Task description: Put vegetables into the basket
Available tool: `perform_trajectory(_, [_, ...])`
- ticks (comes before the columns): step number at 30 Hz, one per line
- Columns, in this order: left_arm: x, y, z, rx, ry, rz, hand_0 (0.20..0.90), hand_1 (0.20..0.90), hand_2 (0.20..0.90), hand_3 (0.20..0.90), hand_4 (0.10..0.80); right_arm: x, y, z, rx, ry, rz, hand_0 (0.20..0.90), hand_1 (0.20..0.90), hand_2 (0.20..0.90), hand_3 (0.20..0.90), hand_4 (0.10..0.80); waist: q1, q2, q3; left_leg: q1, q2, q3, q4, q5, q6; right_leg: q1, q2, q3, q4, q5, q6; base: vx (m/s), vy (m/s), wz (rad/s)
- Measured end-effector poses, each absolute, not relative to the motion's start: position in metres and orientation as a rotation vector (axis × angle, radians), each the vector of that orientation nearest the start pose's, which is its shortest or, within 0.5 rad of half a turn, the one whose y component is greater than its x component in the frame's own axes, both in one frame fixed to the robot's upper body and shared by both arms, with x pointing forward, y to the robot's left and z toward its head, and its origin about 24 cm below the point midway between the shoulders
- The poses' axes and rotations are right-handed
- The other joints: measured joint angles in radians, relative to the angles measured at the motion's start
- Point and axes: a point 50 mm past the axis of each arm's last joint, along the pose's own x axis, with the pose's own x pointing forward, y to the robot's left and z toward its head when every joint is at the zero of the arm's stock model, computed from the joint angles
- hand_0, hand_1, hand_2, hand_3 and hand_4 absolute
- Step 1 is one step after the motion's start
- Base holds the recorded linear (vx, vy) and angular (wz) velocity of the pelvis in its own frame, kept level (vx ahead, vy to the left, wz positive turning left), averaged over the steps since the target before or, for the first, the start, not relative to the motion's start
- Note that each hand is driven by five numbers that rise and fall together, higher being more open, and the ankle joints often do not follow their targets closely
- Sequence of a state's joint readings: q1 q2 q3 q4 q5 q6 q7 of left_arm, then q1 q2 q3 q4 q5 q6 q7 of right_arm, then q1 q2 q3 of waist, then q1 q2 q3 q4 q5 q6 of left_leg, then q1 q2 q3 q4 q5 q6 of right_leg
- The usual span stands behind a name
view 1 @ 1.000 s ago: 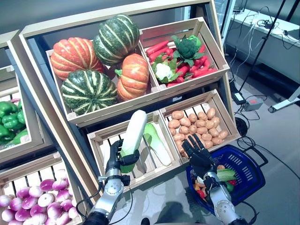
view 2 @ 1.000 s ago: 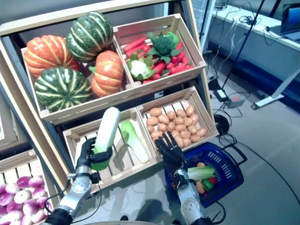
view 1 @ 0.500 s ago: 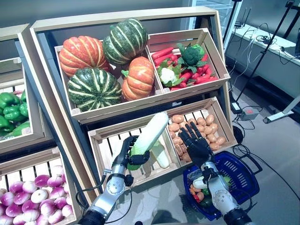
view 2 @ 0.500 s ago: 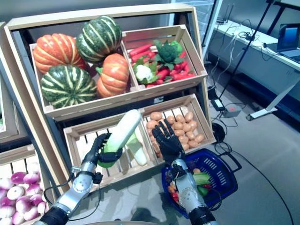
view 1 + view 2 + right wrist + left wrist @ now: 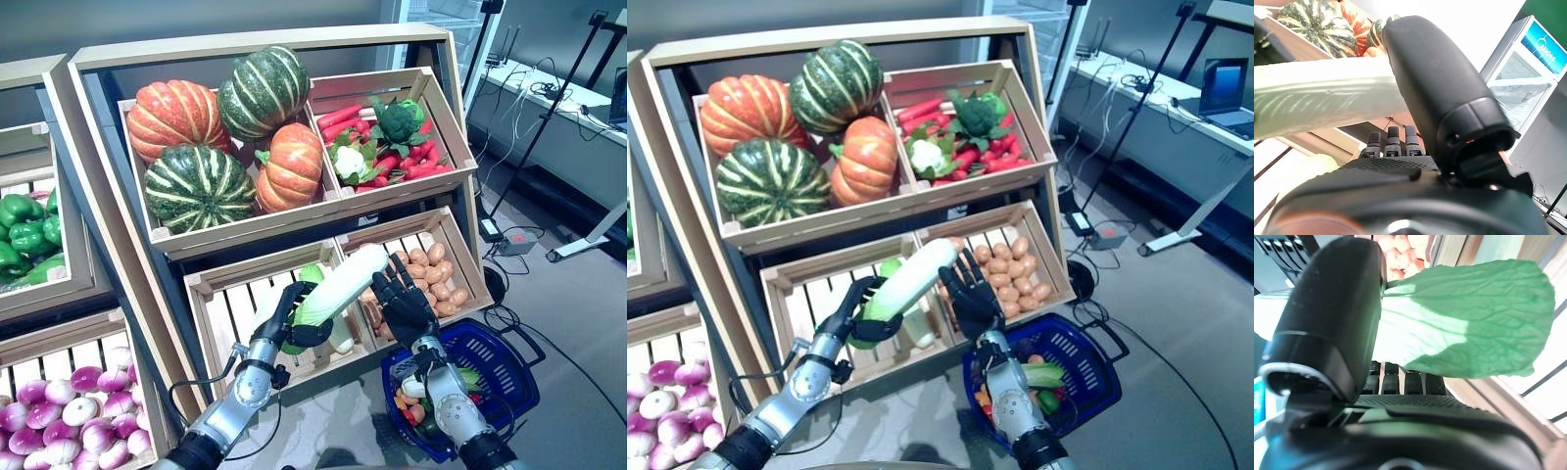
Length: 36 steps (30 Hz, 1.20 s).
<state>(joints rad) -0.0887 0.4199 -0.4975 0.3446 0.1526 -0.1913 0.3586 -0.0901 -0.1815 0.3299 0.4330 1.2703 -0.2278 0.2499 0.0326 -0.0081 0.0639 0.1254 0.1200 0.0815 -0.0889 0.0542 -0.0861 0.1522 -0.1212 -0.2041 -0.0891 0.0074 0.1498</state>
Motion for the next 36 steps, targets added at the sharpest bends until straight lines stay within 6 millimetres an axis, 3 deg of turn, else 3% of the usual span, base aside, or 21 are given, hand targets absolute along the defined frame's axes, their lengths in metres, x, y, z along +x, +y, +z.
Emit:
perform_trajectory(17, [0.251, 0.155, -0.002, 0.686, -0.038, -0.179, 0.300, 0.300, 0.300, 0.300, 0.400, 0.255, -0.133, -0.024, 1.018, 0.182, 0.114, 0.900, 0.900, 0.900, 0.900, 0.800, 0.001, -0.001, 0.000, 0.007, 0.000, -0.002, 0.000, 0.000, 0.000, 0.010, 0.000, -0.002, 0.000, 0.000, 0.000, 0.000, 0.000, 0.00])
perform_trajectory(27, [0.258, 0.156, 0.009, 0.735, -0.083, -0.215, 0.300, 0.300, 0.300, 0.300, 0.400, 0.271, -0.138, -0.015, 0.948, 0.178, 0.084, 0.900, 0.900, 0.900, 0.900, 0.800, 0.001, -0.001, 0.000, 0.007, 0.000, -0.003, 0.000, 0.000, 0.000, 0.011, 0.000, -0.003, 0.000, 0.000, 0.000, 0.000, 0.000, 0.00])
perform_trajectory(36, [0.267, 0.164, 0.022, 0.919, -0.190, -0.206, 0.300, 0.300, 0.300, 0.300, 0.400, 0.282, -0.145, -0.012, 0.823, 0.207, 0.020, 0.900, 0.900, 0.900, 0.900, 0.800, 0.001, -0.002, -0.001, 0.006, 0.000, -0.015, 0.000, 0.001, -0.001, 0.012, 0.000, -0.004, 0.000, 0.000, 0.000, 0.002, 0.002, 0.01])
